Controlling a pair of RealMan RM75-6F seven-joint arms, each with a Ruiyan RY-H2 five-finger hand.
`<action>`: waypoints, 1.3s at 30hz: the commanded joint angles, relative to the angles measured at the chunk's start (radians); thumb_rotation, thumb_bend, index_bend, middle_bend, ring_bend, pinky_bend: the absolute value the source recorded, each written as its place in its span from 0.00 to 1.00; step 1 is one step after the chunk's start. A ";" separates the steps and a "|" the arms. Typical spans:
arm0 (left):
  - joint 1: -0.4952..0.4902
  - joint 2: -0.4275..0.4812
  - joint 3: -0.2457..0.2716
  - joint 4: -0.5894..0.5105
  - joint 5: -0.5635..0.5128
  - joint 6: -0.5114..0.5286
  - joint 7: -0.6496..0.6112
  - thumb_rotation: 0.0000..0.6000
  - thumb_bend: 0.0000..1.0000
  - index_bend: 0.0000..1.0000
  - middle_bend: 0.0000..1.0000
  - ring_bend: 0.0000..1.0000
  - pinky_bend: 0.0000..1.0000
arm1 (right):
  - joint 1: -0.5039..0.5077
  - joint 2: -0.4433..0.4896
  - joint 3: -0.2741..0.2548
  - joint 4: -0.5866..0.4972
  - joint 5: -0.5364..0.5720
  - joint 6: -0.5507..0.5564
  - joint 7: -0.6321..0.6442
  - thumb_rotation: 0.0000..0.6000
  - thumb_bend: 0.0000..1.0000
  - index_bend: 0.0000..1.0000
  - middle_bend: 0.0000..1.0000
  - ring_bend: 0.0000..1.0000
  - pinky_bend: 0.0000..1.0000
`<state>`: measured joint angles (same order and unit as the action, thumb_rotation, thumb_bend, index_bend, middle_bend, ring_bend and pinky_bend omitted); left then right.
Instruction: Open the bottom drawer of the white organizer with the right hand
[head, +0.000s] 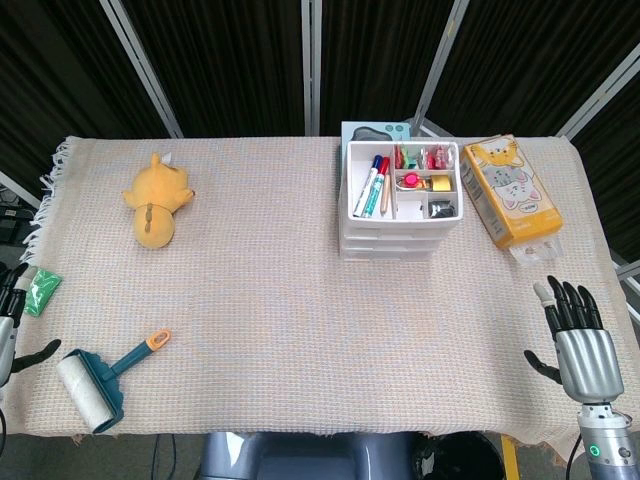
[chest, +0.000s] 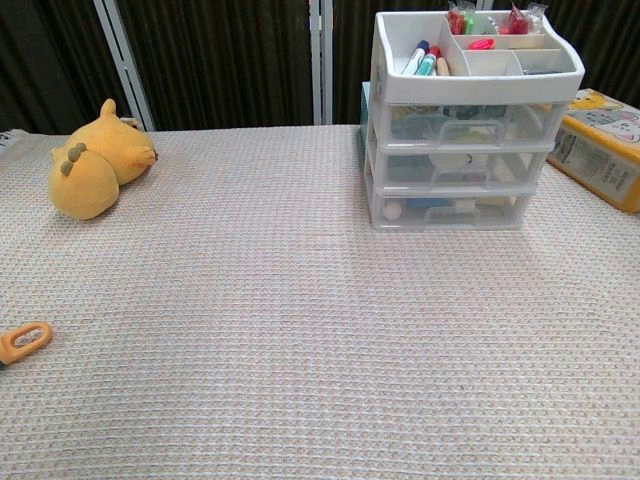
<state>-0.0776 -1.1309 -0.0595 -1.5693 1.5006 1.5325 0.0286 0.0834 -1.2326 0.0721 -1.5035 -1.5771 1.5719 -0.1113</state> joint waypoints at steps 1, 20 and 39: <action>-0.002 0.014 0.006 -0.014 -0.014 -0.019 0.008 1.00 0.05 0.00 0.00 0.00 0.00 | -0.003 0.003 0.002 -0.010 0.002 0.006 -0.007 1.00 0.06 0.06 0.00 0.00 0.00; -0.004 0.049 0.007 -0.039 -0.032 -0.048 -0.025 1.00 0.06 0.00 0.00 0.00 0.00 | -0.001 0.014 0.003 -0.030 0.019 -0.017 0.008 1.00 0.06 0.06 0.00 0.00 0.00; 0.020 0.066 0.007 -0.041 -0.024 -0.009 -0.081 1.00 0.07 0.00 0.00 0.00 0.00 | 0.015 -0.040 0.020 -0.120 0.080 -0.076 0.211 1.00 0.15 0.09 0.72 0.74 0.70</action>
<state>-0.0601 -1.0661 -0.0515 -1.6116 1.4773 1.5211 -0.0491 0.0879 -1.2619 0.0875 -1.5656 -1.5300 1.5419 -0.0202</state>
